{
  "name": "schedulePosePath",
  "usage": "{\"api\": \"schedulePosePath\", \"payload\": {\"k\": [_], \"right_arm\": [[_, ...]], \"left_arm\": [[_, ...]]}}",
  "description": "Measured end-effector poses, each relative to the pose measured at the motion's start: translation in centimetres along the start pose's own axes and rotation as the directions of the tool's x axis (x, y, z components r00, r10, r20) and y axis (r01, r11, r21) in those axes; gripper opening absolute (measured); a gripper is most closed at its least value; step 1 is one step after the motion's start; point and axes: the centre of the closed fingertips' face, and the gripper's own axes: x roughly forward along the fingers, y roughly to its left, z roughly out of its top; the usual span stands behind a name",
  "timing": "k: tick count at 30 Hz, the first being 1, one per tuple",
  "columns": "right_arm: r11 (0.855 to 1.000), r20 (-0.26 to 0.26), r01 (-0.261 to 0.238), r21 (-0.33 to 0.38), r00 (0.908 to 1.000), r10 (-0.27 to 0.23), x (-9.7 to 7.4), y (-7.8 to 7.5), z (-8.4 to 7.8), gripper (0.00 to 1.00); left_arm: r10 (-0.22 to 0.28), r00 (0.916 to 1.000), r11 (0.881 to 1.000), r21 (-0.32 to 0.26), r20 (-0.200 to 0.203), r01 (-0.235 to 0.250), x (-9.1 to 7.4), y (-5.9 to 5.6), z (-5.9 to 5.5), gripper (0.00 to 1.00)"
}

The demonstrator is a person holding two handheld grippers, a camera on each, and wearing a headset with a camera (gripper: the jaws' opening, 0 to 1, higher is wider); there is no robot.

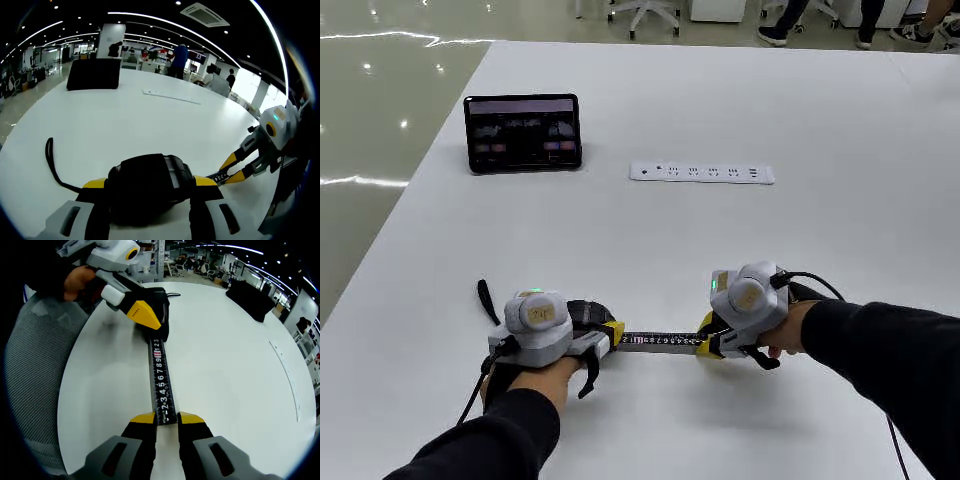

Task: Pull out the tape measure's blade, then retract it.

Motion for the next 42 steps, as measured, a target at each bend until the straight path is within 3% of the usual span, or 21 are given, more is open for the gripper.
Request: {"api": "schedulePosePath", "payload": {"k": [26,42], "right_arm": [[1.0,0.02,-0.003,0.011,0.9998,0.003,0.9,0.0,1.0,0.12],[0.997,0.016,-0.036,-0.063,0.9992,0.037,0.6,0.3,0.8,0.11]], "left_arm": [[-0.019,0.9998,1.0,-0.003,-0.005,0.019,-0.4,0.0,-0.1,0.6],[-0.022,0.9997,1.0,0.0,-0.006,0.022,-0.3,0.1,-0.2,0.59]]}}
